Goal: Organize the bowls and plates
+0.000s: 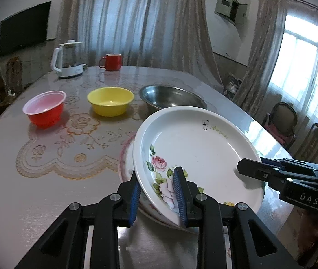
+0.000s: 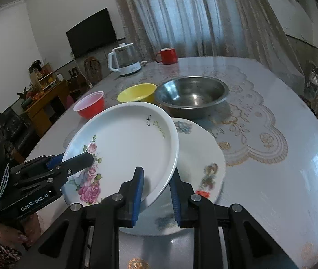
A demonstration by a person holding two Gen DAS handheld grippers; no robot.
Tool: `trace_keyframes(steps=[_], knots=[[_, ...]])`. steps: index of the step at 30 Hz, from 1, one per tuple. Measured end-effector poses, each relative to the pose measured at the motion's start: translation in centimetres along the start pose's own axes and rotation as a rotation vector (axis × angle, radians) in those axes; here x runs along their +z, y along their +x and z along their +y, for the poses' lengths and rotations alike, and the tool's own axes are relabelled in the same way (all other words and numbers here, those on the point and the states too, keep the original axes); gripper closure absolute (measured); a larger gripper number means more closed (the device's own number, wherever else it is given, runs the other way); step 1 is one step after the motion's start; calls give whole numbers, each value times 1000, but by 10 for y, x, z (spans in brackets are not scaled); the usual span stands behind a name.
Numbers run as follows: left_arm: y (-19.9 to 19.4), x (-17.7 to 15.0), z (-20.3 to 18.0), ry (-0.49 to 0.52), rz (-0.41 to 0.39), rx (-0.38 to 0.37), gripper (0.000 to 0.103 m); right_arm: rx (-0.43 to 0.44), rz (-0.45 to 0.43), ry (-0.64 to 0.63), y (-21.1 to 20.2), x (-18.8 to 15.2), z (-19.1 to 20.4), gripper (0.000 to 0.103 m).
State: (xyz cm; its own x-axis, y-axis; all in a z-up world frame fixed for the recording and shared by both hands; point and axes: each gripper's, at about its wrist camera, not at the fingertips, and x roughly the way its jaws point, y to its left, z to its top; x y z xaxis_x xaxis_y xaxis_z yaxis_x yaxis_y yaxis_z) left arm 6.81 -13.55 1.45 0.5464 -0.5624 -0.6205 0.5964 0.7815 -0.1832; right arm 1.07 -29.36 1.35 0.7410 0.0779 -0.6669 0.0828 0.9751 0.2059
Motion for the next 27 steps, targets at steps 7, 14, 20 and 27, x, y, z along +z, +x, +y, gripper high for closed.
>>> trace_keyframes(steps=[7, 14, 20, 27], knots=[[15, -4, -10, 21, 49, -7, 74, -6, 53, 66, 5, -7, -18, 80], [29, -5, -17, 41, 90, 16, 73, -14, 105, 113, 16, -10, -29, 80], [39, -4, -16, 27, 113, 16, 70, -49, 127, 101, 21, -5, -29, 79], [43, -4, -15, 16, 110, 10, 67, -96, 152, 57, 29, 2, -24, 73]])
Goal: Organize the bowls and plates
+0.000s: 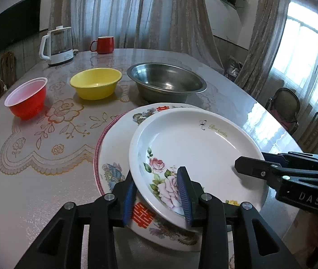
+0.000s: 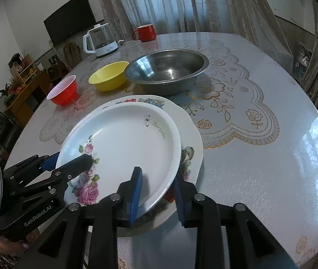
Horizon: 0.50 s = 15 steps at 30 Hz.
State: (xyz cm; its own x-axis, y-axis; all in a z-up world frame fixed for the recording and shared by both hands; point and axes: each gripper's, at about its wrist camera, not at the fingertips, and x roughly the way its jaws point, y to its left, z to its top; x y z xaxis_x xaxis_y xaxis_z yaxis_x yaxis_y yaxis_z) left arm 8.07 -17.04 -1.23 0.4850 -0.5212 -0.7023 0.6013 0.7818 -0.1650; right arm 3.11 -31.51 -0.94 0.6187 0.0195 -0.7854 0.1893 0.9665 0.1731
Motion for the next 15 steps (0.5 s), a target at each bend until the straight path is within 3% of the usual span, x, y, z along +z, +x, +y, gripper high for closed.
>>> trace_keyframes(steps=[6, 15], knots=[[0, 5, -3, -9, 36, 7, 62, -63, 26, -59, 5, 6, 9, 70], [6, 14, -7, 5, 118, 5, 51, -89, 45, -72, 9, 11, 10, 69]])
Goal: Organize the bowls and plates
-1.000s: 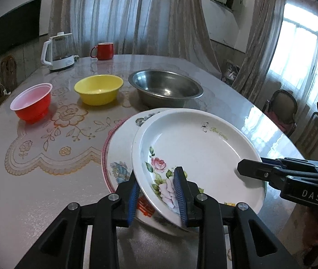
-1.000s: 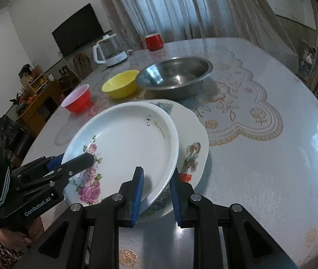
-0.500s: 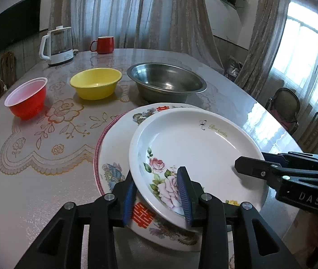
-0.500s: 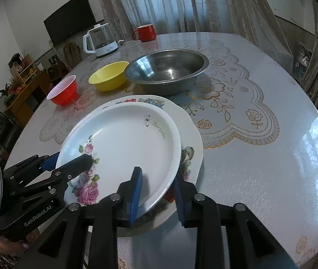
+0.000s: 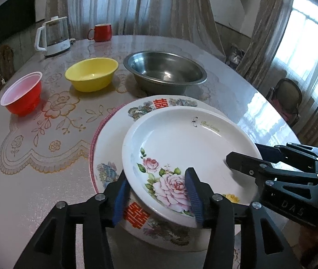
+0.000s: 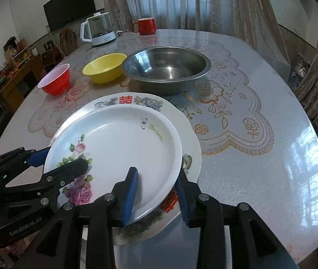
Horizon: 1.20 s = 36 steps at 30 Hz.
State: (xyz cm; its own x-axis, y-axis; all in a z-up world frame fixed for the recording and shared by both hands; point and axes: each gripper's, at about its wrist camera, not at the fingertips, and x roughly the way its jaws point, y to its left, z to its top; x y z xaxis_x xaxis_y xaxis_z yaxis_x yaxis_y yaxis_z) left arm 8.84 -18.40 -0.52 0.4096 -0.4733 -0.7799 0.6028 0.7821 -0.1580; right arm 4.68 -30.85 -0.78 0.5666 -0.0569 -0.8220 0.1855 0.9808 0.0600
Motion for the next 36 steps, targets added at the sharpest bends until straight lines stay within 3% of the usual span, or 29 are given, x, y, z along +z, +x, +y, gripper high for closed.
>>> trace_keyframes(steps=[7, 11, 17, 22, 26, 36], knots=[[3, 6, 3, -23, 39, -13, 50, -17, 15, 1, 0, 2, 0, 67], [3, 10, 0, 3, 56, 1, 40, -12, 21, 26, 0, 3, -2, 67], [-1, 9, 3, 0, 46, -2, 39, 14, 30, 28, 2, 1, 3, 66], [-9, 2, 6, -17, -1, 9, 42, 18, 24, 43, 2, 0, 2, 66], [-20, -3, 3, 5, -56, 11, 52, 17, 16, 48, 1, -1, 1, 65], [-16, -9, -8, 44, -72, 20, 51, 21, 3, 51, -1, -3, 2, 64]])
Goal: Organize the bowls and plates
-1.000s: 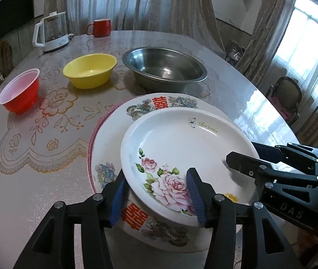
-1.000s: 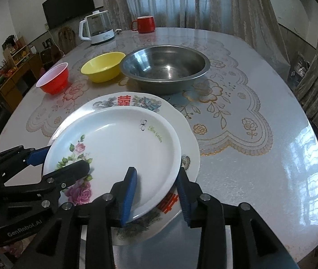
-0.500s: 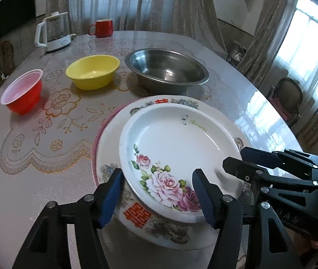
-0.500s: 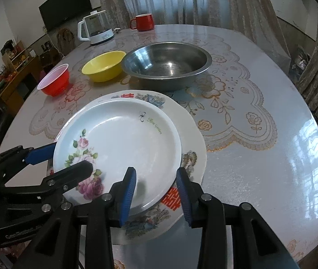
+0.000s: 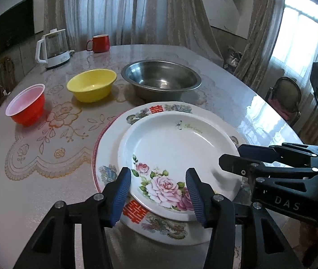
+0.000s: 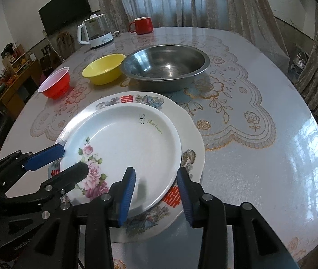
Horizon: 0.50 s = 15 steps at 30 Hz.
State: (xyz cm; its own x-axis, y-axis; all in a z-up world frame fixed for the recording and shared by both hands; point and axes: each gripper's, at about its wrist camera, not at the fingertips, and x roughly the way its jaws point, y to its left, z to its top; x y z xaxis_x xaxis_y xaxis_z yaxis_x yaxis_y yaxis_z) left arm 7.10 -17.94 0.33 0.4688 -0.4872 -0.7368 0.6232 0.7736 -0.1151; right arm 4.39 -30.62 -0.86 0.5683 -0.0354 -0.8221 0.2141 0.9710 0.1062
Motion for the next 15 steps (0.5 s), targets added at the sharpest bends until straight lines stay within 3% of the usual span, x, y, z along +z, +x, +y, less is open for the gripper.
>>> trace_keyframes(steps=[3, 5, 11, 15], knots=[[-3, -5, 1, -15, -27, -8, 48, 7, -6, 11, 0, 0, -1, 64], [-7, -11, 4, -36, -54, -14, 40, 15, -16, 18, -1, -1, -2, 62], [-23, -24, 17, -114, -130, -28, 26, 23, -52, 26, -3, -6, -2, 61], [-27, -26, 27, -153, -149, -8, 22, 22, -64, 34, -3, -7, -2, 60]])
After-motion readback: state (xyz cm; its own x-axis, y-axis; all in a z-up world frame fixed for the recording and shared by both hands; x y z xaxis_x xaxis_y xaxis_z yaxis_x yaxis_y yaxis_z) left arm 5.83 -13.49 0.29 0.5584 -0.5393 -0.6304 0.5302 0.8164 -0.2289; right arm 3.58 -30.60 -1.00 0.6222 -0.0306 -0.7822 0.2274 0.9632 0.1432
